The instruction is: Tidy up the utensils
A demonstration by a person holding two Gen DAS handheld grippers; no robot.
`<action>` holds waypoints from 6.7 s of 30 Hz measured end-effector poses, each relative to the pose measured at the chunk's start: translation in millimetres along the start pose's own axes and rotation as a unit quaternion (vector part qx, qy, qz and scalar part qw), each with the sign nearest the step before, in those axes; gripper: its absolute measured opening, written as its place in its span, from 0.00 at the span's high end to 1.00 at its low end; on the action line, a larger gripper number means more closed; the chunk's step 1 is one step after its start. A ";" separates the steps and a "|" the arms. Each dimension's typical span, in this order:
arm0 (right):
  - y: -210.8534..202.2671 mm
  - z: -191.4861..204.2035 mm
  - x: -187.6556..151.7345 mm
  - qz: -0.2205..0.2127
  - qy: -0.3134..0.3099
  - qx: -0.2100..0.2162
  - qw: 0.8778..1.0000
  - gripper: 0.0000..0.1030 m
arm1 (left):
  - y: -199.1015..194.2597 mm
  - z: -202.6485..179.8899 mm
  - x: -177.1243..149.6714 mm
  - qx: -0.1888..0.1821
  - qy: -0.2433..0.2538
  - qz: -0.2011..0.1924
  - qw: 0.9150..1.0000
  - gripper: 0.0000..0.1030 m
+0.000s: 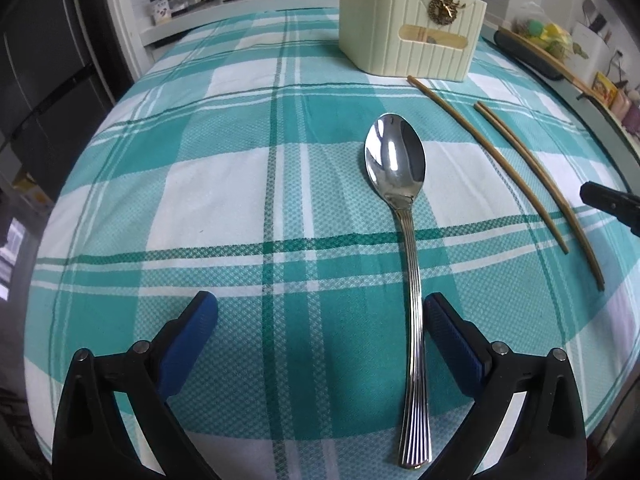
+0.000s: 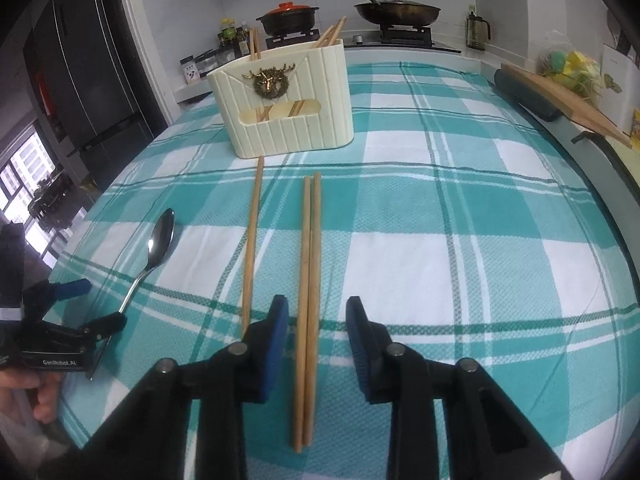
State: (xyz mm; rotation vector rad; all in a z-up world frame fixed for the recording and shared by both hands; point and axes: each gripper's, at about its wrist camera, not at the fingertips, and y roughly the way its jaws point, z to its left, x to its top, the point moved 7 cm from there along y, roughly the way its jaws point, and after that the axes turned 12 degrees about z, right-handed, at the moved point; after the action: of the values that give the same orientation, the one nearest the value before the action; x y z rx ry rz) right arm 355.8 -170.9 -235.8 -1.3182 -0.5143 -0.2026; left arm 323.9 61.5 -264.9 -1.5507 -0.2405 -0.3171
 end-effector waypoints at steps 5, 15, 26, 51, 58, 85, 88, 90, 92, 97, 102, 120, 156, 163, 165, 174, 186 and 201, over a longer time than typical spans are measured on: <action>22.3 3.8 3.5 0.043 -0.030 0.008 0.999 0.87 | -0.9 -0.3 -1.6 0.000 -0.002 -0.011 1.000 0.00; 31.8 1.8 0.5 0.057 -0.034 -0.016 0.998 0.89 | -1.8 0.3 -2.6 0.000 -0.005 -0.017 1.000 0.00; 18.5 -32.7 -14.2 0.051 0.041 -0.055 0.996 0.95 | -5.0 1.4 -10.6 0.000 -0.004 -0.008 1.000 0.00; 30.5 -54.2 11.5 0.113 -0.083 -0.056 0.989 0.50 | 25.6 -31.5 75.3 -0.013 0.029 0.051 0.998 0.07; 58.4 -54.2 69.1 0.104 -0.054 -0.050 0.992 0.92 | 19.8 -41.0 89.3 -0.025 0.039 0.039 0.998 0.59; -165.9 -19.3 51.6 -0.168 -0.033 0.005 0.985 0.93 | -162.8 -35.3 65.4 -0.105 0.030 -0.146 0.983 0.60; -174.4 -12.9 51.4 -0.189 -0.034 0.006 0.981 0.93 | -169.3 -33.7 65.2 -0.107 0.027 -0.153 0.982 0.60; -177.1 -10.2 52.8 -0.198 -0.033 0.004 0.980 0.93 | -173.2 -32.5 64.9 -0.108 0.025 -0.156 0.981 0.60; -179.1 -8.9 53.6 -0.203 -0.033 0.004 0.979 0.93 | -176.7 -31.0 66.1 -0.110 0.023 -0.159 0.981 0.60; -183.0 -8.0 57.8 -0.208 -0.031 0.008 0.978 0.93 | -185.2 -27.8 72.7 -0.122 0.019 -0.161 0.979 0.60; -180.5 -6.7 68.6 -0.203 -0.033 0.017 0.978 0.93 | -195.1 -28.3 87.9 -0.130 0.026 -0.163 0.978 0.60; -210.0 8.1 207.8 -0.261 -0.053 0.049 0.962 0.93 | -284.6 -6.5 237.1 -0.156 0.015 -0.237 0.959 0.60; -84.5 -15.2 287.7 -0.165 -0.022 0.067 0.984 0.55 | -161.6 -1.6 267.2 -0.057 0.035 -0.130 0.989 0.12; -120.8 -19.0 185.4 -0.145 -0.044 0.038 0.988 0.50 | -156.1 2.8 141.0 -0.057 0.063 -0.089 0.992 0.04; -112.6 -23.0 143.3 -0.129 -0.052 0.005 0.990 0.50 | -134.5 -1.6 104.8 -0.063 0.057 -0.072 0.994 0.04; -38.7 -70.2 -12.3 -0.047 0.030 -0.076 0.996 0.50 | -29.4 -39.8 17.2 -0.068 0.005 -0.026 0.997 0.04; -21.8 -85.5 -29.5 -0.057 0.041 -0.109 0.992 0.50 | 2.0 -47.5 23.1 -0.040 -0.001 -0.037 0.999 0.04; -4.0 -85.5 -35.3 -0.019 0.041 -0.114 0.992 0.50 | 5.4 -53.8 22.8 -0.022 0.017 -0.025 0.999 0.01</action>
State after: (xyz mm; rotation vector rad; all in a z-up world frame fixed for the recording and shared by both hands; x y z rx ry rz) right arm 344.2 -258.8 -262.3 -1.5162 -0.4572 -0.3537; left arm 344.6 6.7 -262.6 -1.5828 -0.2465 -0.3906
